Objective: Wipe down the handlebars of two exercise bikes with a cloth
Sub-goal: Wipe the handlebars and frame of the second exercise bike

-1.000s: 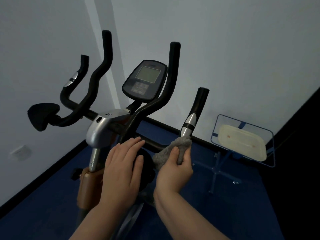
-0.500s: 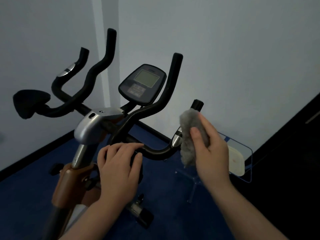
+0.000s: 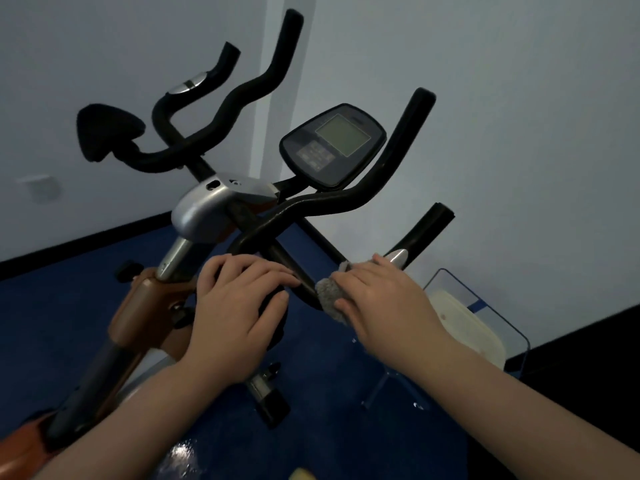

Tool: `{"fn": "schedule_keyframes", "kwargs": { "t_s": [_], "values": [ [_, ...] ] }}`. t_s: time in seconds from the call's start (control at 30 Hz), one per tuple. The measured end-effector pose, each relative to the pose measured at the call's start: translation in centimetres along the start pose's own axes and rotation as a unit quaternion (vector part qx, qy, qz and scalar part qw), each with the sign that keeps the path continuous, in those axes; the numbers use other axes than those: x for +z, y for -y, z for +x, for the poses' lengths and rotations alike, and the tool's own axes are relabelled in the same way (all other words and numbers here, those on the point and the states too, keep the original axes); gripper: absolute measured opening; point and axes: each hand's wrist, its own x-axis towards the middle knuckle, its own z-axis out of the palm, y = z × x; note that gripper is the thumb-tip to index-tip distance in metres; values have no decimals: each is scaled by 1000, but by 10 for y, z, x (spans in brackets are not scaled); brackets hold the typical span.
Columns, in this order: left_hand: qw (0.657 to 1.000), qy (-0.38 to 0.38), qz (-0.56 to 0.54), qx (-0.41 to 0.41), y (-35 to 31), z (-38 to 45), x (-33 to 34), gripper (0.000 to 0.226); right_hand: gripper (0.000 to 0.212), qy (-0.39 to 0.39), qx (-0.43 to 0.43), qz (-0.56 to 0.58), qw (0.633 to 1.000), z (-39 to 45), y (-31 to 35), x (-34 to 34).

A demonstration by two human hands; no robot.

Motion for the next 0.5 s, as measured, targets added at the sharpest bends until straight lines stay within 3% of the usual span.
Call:
{"fn": "schedule_keyframes", "kwargs": {
  "t_s": [0.17,0.33,0.5],
  "values": [
    [999,-19,-37,12,7,0,-4,28,21,21,-7,-6,1000,17,12,-4],
    [993,-98,-50,-34,23,-1,-7,25,24,-19,69,17,997,23,38,10],
    [992,-105,-36,-63,32,11,-5,30,36,3,135,108,985,47,38,15]
  ]
}}
